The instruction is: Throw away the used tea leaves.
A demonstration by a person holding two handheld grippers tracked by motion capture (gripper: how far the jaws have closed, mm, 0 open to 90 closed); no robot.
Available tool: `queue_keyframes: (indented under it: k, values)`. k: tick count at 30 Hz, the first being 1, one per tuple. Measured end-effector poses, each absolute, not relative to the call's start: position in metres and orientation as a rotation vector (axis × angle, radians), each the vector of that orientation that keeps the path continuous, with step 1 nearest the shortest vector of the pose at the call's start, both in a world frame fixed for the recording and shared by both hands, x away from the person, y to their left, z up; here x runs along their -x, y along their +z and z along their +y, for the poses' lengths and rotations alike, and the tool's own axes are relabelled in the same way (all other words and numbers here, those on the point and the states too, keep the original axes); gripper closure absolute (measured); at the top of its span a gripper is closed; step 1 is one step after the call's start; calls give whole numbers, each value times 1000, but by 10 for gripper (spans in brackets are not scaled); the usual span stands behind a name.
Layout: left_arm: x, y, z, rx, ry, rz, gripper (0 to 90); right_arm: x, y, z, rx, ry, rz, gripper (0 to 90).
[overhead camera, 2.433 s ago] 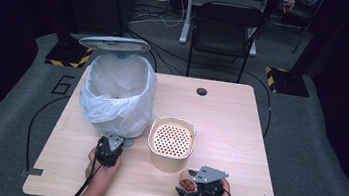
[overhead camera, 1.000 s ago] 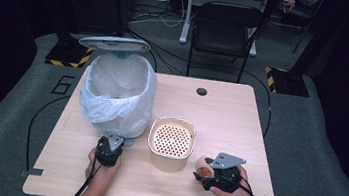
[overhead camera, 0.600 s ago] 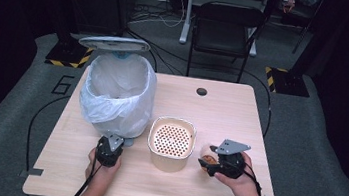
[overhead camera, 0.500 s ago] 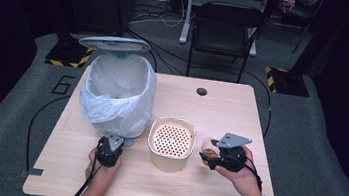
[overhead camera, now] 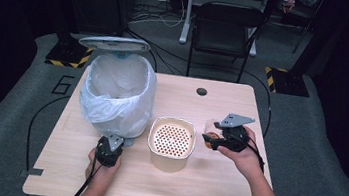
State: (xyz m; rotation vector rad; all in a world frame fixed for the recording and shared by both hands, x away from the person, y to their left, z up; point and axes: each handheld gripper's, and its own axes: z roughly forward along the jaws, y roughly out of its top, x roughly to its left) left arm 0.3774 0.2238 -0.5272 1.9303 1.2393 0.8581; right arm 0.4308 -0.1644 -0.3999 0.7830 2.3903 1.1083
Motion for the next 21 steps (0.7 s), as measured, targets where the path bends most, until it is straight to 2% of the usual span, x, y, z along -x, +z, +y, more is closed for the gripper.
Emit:
queue_keyframes:
  k: [21]
  values:
    - [-377, -527, 224, -1935, 852, 1239, 900, -471, -399, -157, -709, 1137, 2321, 354]
